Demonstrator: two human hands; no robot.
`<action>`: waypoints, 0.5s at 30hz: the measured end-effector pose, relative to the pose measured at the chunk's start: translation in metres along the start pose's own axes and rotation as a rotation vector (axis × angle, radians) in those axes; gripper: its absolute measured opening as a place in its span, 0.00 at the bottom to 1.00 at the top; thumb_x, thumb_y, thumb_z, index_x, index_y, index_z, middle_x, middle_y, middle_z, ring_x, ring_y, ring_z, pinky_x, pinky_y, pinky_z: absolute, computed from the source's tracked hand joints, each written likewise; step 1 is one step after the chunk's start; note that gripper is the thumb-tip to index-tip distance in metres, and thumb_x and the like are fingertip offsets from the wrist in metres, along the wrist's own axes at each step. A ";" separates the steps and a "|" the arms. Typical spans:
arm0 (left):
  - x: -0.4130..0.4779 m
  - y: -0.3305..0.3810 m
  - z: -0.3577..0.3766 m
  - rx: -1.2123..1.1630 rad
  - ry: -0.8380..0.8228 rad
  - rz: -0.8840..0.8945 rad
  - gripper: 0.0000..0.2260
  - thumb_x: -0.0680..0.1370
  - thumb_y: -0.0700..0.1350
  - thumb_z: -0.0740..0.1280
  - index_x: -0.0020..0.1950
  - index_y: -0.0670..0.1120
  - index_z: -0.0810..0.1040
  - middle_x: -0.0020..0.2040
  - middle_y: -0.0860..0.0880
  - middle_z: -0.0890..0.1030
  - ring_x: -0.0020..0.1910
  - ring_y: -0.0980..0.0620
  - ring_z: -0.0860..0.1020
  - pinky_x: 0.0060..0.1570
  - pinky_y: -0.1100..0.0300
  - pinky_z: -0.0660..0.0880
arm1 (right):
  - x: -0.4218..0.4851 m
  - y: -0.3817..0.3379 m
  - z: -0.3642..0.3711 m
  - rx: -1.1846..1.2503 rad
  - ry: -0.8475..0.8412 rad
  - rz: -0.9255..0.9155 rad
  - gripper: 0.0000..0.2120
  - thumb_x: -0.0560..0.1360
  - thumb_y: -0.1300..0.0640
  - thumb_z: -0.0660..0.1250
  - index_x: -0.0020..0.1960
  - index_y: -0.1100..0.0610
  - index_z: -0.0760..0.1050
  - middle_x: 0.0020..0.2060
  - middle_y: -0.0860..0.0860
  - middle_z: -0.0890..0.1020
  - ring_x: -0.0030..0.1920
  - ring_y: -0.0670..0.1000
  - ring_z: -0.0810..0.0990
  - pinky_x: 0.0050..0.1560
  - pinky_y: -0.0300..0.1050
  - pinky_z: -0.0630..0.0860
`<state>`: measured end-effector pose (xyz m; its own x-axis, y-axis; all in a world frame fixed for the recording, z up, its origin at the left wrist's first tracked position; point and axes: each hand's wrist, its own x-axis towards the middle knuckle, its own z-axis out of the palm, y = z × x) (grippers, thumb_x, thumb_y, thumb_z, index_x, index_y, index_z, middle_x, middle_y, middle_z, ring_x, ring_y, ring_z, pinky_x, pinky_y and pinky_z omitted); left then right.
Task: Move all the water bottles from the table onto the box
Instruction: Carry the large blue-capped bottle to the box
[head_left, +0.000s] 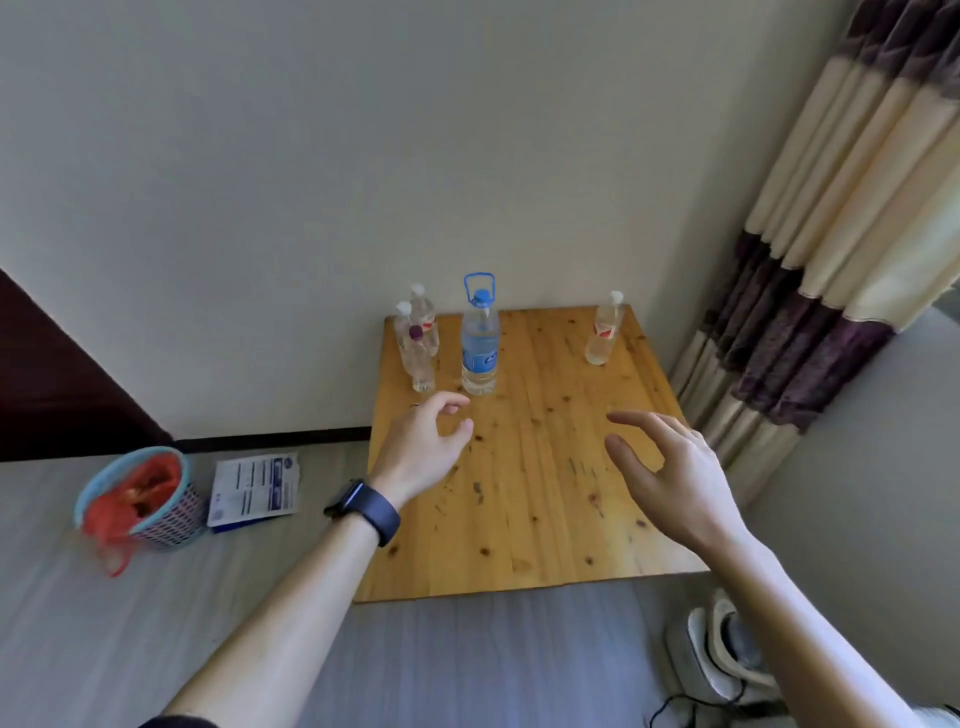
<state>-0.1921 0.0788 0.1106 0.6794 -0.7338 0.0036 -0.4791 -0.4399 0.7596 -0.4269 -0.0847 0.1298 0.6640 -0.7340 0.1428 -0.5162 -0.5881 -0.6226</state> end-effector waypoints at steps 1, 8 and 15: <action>0.016 -0.004 0.004 -0.001 -0.014 -0.011 0.12 0.81 0.52 0.66 0.64 0.56 0.77 0.61 0.57 0.79 0.61 0.58 0.75 0.54 0.64 0.68 | 0.014 0.006 0.008 0.030 -0.022 0.020 0.13 0.79 0.40 0.64 0.63 0.37 0.75 0.60 0.38 0.77 0.63 0.53 0.76 0.62 0.50 0.74; 0.130 -0.029 0.026 0.002 -0.018 -0.122 0.12 0.81 0.51 0.66 0.64 0.55 0.77 0.60 0.58 0.78 0.60 0.61 0.74 0.55 0.66 0.66 | 0.131 0.047 0.078 0.219 -0.174 0.128 0.14 0.79 0.41 0.64 0.63 0.40 0.76 0.59 0.38 0.80 0.62 0.43 0.76 0.58 0.41 0.70; 0.225 -0.038 0.049 -0.041 -0.005 -0.243 0.13 0.80 0.50 0.68 0.65 0.54 0.75 0.62 0.60 0.77 0.63 0.61 0.73 0.58 0.67 0.65 | 0.241 0.075 0.139 0.451 -0.331 0.338 0.12 0.79 0.44 0.66 0.60 0.43 0.79 0.54 0.36 0.82 0.57 0.38 0.78 0.55 0.37 0.70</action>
<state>-0.0481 -0.0952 0.0513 0.7693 -0.6113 -0.1857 -0.2785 -0.5825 0.7636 -0.2301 -0.2580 0.0105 0.6736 -0.6679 -0.3165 -0.4955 -0.0903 -0.8639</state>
